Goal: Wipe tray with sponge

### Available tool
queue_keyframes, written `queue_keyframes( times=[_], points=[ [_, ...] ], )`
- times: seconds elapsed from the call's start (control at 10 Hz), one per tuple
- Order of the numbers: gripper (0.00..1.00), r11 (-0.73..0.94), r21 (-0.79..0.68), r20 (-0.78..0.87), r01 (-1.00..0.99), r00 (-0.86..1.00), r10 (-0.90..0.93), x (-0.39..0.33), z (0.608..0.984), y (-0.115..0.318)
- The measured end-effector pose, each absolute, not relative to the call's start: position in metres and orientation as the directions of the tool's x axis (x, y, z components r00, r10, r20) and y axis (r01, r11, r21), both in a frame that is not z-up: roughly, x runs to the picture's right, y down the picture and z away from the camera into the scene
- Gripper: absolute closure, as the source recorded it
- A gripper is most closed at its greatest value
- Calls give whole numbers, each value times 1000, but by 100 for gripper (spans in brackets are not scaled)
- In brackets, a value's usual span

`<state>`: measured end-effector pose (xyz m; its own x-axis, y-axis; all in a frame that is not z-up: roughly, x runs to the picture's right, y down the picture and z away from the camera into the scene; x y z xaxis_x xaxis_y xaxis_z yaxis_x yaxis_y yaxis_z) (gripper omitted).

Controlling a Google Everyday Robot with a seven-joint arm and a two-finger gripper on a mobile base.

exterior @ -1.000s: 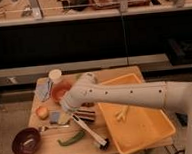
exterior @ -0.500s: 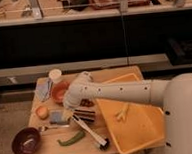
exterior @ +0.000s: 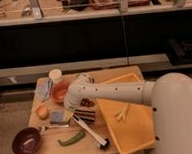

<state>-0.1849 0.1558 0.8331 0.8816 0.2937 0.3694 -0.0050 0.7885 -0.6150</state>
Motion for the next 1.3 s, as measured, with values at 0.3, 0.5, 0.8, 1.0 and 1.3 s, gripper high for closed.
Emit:
queue_keyframes(
  times=[0.3, 0.5, 0.8, 1.0, 1.3],
  points=[
    [35, 776, -631, 355, 12, 893, 275, -192, 841, 173],
    [35, 775, -631, 351, 17, 898, 266, -197, 844, 176],
    [52, 769, -639, 344, 21, 902, 262, -202, 849, 182],
    [74, 762, -647, 338, 15, 902, 269, -203, 852, 186],
    [99, 768, -640, 352, 1, 889, 292, -204, 844, 176]
  ],
)
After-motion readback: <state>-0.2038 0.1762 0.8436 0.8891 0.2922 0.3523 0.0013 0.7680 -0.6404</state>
